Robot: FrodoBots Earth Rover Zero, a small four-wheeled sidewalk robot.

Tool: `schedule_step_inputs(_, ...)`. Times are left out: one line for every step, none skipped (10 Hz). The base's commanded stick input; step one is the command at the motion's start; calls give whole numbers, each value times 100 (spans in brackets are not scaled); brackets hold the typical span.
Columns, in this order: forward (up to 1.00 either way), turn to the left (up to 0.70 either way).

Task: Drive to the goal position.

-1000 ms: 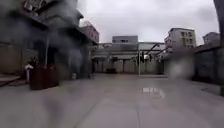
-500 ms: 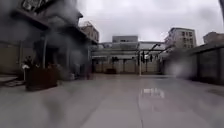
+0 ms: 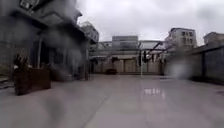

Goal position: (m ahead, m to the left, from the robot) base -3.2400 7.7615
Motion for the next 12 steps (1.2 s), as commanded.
schedule_step_inputs(70, -12)
schedule_step_inputs(70, 0)
schedule_step_inputs(70, 0)
schedule_step_inputs(70, 0)
schedule_step_inputs(70, 0)
schedule_step_inputs(70, 0)
schedule_step_inputs(70, 0)
schedule_step_inputs(70, 0)
schedule_step_inputs(70, 0)
schedule_step_inputs(70, 0)
schedule_step_inputs(70, 0)
schedule_step_inputs(70, 0)
